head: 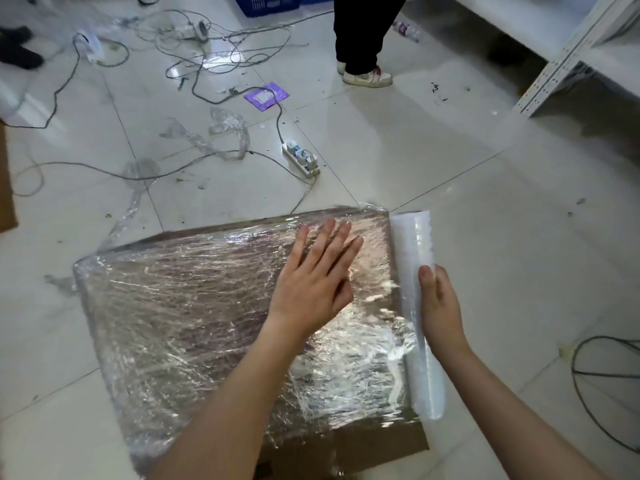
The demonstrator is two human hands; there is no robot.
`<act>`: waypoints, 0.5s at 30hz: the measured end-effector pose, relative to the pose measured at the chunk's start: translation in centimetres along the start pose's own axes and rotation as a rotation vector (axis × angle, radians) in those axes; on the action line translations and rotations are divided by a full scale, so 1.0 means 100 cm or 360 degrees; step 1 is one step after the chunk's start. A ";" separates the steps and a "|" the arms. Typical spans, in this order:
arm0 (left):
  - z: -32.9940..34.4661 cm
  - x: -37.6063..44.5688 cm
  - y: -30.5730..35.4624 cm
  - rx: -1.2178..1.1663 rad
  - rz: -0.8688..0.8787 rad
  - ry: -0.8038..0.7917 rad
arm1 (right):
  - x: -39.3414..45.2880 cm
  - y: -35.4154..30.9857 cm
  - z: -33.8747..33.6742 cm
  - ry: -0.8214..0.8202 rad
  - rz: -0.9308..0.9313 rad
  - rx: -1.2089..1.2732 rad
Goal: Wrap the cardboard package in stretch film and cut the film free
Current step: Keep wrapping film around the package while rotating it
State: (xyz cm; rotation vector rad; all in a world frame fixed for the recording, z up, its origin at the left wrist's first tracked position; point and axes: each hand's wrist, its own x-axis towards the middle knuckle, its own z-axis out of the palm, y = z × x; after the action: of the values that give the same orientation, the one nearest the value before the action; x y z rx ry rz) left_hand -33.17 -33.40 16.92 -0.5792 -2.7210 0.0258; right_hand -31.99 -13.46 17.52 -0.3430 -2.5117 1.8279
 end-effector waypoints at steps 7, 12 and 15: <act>0.001 -0.003 0.000 -0.0021 -0.0016 0.0007 | 0.001 -0.001 0.001 0.0030 -0.0027 -0.0017; 0.000 -0.005 0.012 0.0005 0.0000 -0.0032 | -0.005 0.002 -0.003 0.0109 0.0009 -0.0012; 0.000 -0.005 0.009 0.0024 -0.0014 -0.0041 | -0.004 0.004 -0.001 0.0115 0.0023 -0.0049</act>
State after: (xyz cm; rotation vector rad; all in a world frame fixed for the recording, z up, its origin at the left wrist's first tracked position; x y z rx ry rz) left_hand -32.43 -32.75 16.64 -0.5664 -2.7459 0.0516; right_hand -31.55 -13.28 17.22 -0.4208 -2.4979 1.7503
